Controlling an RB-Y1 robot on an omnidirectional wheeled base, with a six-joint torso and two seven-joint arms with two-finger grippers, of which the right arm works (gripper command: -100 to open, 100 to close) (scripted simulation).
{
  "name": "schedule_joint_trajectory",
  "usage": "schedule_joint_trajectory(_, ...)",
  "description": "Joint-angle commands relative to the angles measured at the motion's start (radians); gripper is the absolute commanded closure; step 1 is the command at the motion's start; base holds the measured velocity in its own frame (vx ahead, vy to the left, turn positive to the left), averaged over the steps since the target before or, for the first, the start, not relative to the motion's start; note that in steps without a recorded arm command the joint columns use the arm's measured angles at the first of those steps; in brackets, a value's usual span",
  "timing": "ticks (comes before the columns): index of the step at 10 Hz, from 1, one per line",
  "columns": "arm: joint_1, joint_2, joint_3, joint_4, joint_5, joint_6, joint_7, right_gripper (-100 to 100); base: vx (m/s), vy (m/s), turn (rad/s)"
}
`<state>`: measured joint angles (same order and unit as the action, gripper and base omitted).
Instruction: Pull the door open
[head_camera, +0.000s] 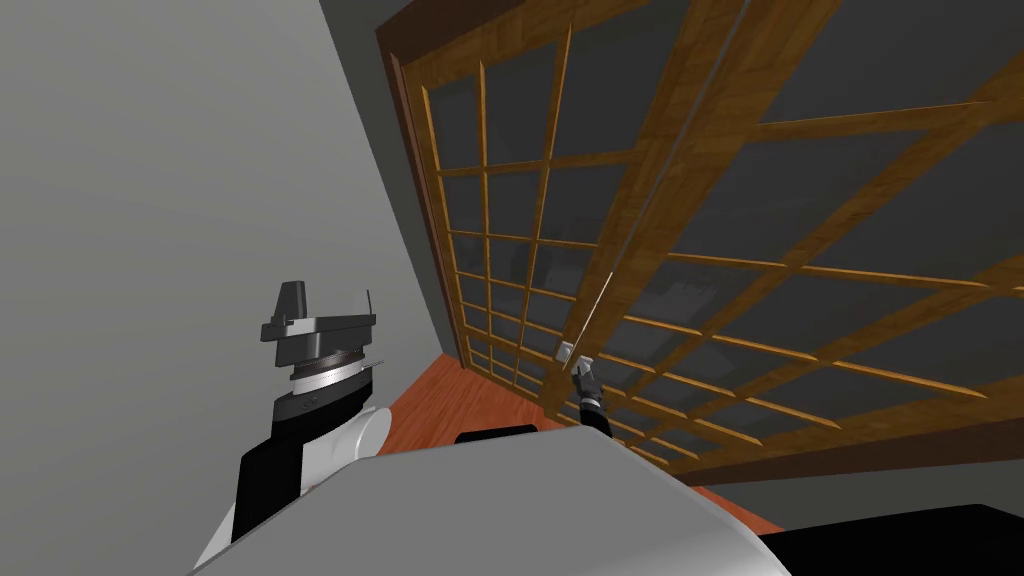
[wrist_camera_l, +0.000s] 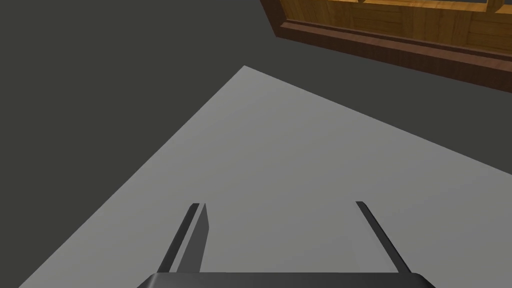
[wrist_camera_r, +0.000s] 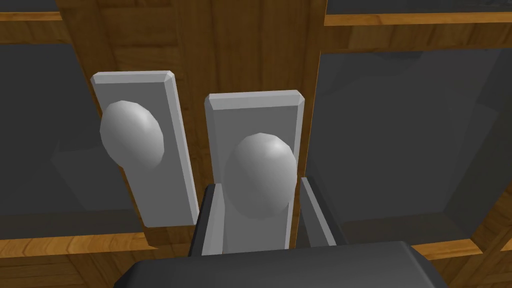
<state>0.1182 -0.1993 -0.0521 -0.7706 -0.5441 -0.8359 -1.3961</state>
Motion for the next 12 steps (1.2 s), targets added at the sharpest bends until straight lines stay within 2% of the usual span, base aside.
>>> schedule_joint_trajectory(1,0.033,-0.014,-0.016,0.023,-0.008,-0.005,-0.005,100,-0.125,0.039,-0.069)
schedule_joint_trajectory(3,0.033,-0.014,-0.016,0.012,-0.008,-0.005,-0.005,100,-0.119,0.023,-0.036)
schedule_joint_trajectory(4,0.033,-0.014,-0.016,0.023,-0.008,-0.005,-0.005,100,-0.031,0.011,-0.023)
schedule_joint_trajectory(10,0.089,-0.02,-0.024,0.038,-0.011,-0.007,-0.009,100,-0.08,0.02,-0.032)
schedule_joint_trajectory(11,0.089,-0.02,-0.024,0.038,-0.011,-0.007,-0.009,100,-0.076,0.03,-0.013)
schedule_joint_trajectory(12,0.104,-0.021,-0.026,0.041,-0.012,-0.008,-0.01,100,-0.09,0.029,-0.036)
